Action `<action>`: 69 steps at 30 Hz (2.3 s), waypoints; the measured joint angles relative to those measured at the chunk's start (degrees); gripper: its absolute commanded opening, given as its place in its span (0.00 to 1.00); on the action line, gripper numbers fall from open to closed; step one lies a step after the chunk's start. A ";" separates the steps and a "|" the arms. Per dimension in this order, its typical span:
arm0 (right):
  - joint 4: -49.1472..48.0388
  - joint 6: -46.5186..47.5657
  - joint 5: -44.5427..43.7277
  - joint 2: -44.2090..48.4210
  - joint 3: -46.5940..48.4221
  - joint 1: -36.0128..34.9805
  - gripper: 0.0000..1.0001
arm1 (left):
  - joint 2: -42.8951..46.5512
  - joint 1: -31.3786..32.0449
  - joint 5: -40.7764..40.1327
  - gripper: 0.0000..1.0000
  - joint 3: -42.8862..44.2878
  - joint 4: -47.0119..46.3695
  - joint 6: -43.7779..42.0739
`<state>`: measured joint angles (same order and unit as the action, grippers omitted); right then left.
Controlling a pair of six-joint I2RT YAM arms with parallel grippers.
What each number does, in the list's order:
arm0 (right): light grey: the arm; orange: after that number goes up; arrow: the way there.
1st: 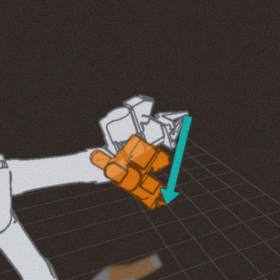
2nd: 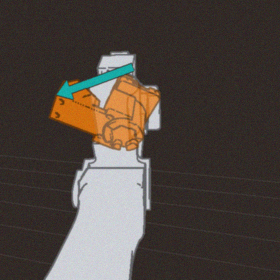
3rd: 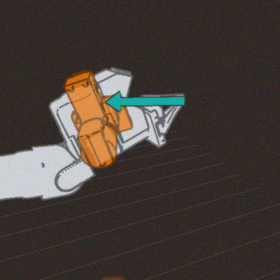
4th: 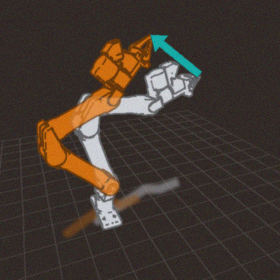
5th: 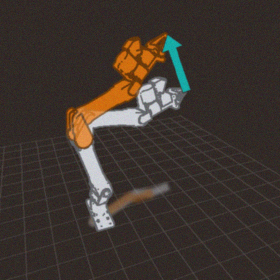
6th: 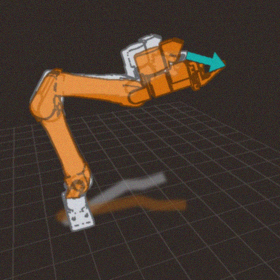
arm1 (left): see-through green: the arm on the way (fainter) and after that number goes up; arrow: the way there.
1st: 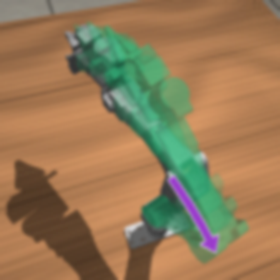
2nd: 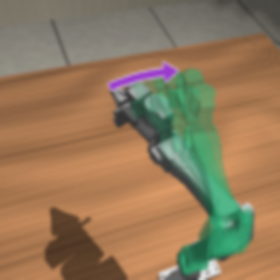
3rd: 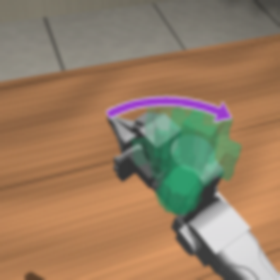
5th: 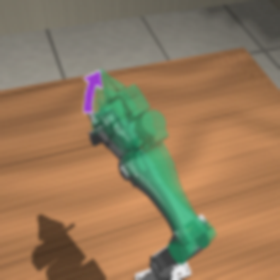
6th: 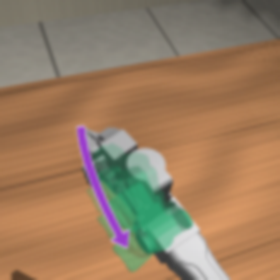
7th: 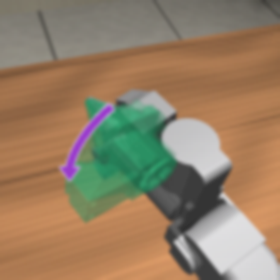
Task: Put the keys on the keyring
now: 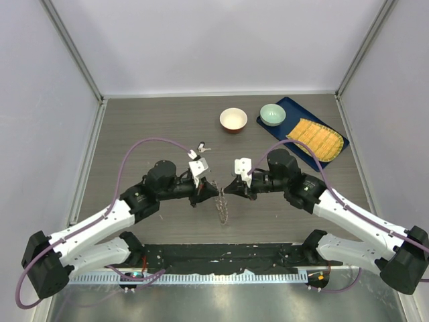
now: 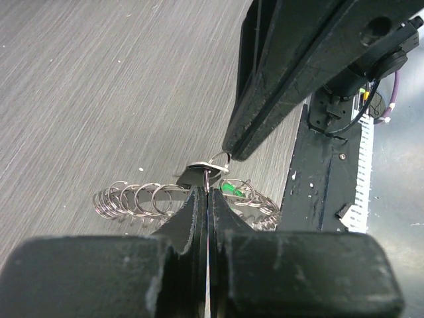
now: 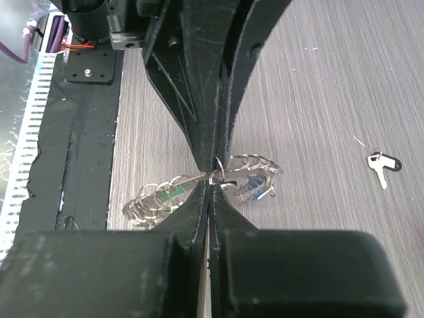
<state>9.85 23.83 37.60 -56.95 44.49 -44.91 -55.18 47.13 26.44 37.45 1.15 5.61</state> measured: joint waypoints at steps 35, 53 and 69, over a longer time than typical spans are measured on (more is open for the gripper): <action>-2.99 -0.20 0.37 -0.57 -0.02 0.00 0.01 | 4.81 0.00 -1.60 0.00 -3.65 -4.37 -1.57; -2.99 0.07 1.46 -0.87 -0.02 0.00 0.01 | 4.59 0.02 -2.91 0.00 -3.34 -4.28 1.33; -4.28 1.01 0.98 -1.92 -0.02 -0.37 0.01 | 7.17 0.26 -8.55 0.00 -4.11 -6.80 6.27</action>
<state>5.56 24.84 38.59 -58.87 44.47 -45.28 -48.01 47.40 17.89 33.34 -5.65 11.88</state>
